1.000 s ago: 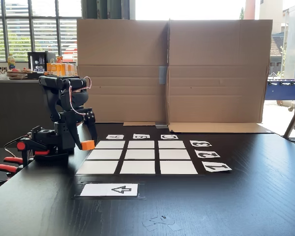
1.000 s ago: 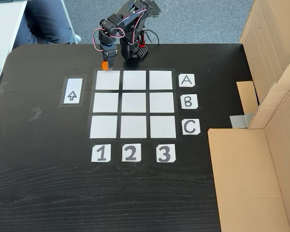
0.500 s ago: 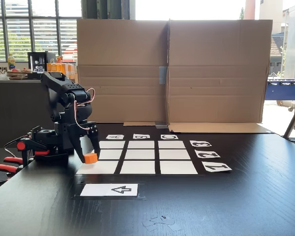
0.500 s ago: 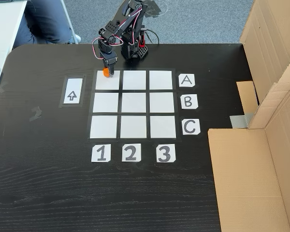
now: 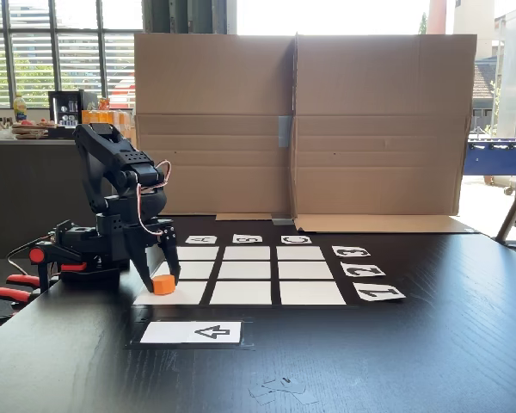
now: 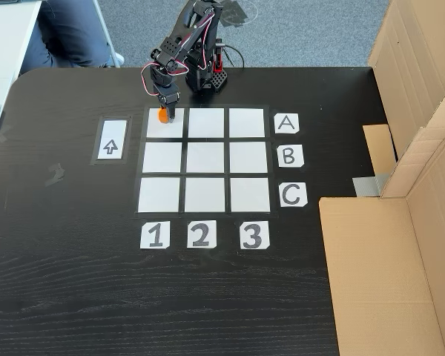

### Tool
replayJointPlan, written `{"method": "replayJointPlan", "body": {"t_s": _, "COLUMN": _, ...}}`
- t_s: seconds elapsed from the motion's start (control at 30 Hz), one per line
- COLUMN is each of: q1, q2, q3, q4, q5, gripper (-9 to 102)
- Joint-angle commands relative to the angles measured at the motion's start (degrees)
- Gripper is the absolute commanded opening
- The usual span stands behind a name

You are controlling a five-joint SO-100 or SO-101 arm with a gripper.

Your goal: Pick up the round, orange token and place it in the grid on square A1.

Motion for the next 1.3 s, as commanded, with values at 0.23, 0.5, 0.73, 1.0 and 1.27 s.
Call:
{"method": "replayJointPlan", "body": {"t_s": 0.23, "q1": -1.1, "q2": -0.2, "q3": -1.5, "q4": -1.2, "q5": 1.3, "gripper": 16}}
{"method": "replayJointPlan", "body": {"t_s": 0.5, "q1": -1.5, "q2": 1.2, "q3": -0.8, "q4": -1.5, "q5": 1.1, "gripper": 25}}
{"method": "replayJointPlan", "body": {"t_s": 0.73, "q1": 0.0, "q2": 4.7, "q3": -0.7, "q4": -1.5, "q5": 1.1, "gripper": 25}}
{"method": "replayJointPlan", "body": {"t_s": 1.0, "q1": 4.0, "q2": 10.0, "q3": -1.4, "q4": -1.5, "q5": 0.0, "gripper": 25}}
{"method": "replayJointPlan", "body": {"t_s": 1.27, "q1": 12.9, "q2": 19.0, "q3": -6.6, "q4": -2.5, "q5": -1.6, "gripper": 25}}
